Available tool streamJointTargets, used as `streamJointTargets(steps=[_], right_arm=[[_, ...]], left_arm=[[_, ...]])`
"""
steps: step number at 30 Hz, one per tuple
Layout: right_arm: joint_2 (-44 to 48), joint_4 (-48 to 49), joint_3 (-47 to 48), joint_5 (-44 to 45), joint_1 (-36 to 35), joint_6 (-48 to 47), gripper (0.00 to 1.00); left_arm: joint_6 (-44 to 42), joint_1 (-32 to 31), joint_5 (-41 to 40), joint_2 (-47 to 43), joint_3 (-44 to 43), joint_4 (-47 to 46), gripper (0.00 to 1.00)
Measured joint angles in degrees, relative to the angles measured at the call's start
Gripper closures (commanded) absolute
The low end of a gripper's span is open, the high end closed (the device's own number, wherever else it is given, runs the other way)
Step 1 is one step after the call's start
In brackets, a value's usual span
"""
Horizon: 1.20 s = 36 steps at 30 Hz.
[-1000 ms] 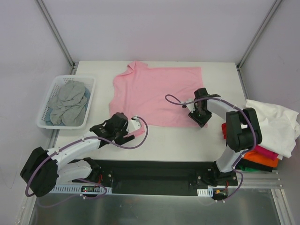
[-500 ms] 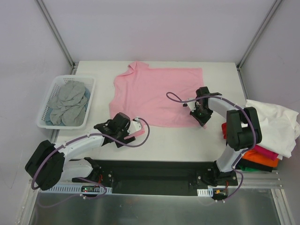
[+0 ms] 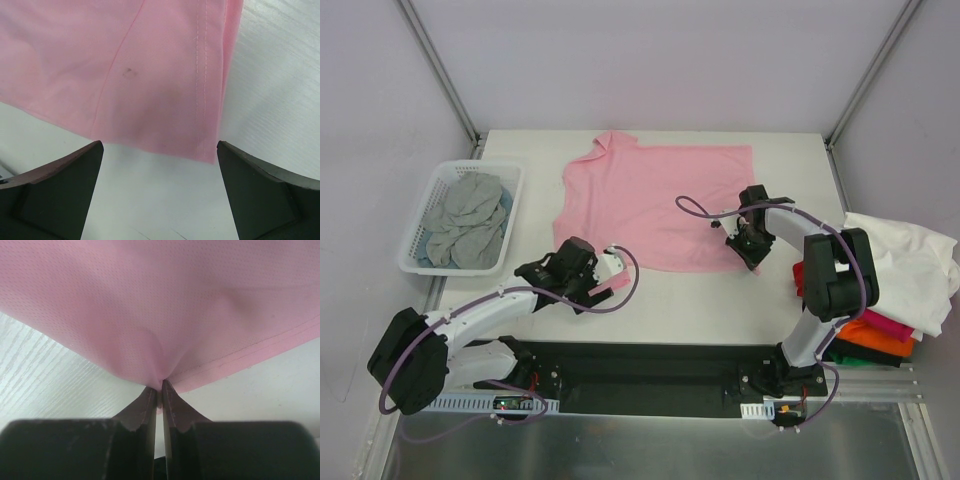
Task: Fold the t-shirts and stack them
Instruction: Grap the side of the flattened tshirt closest away from the robot with both arms
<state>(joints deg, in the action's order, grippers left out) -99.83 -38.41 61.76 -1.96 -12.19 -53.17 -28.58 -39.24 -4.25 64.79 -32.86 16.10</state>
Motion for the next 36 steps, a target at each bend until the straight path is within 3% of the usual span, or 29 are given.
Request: streamJointTargets(steps=[13,28,36], right_arm=[[-0.2,-0.48,0.37,0.0,0.02,0.02,0.9],[-0.2,-1.18,0.39,-0.59,0.04,0.13,0.89],[0.28,-1.6,0.37,-1.14,0.07,0.13,0.9]], left_arm=[[0.52,-0.02,0.81,-1.51,2.89,2.64,0.02],[0.57,1.84,4.79,6.99,-0.92,0.59,0.07],[0.76,4.22,8.33,9.79,-2.36,-0.35,0.14]])
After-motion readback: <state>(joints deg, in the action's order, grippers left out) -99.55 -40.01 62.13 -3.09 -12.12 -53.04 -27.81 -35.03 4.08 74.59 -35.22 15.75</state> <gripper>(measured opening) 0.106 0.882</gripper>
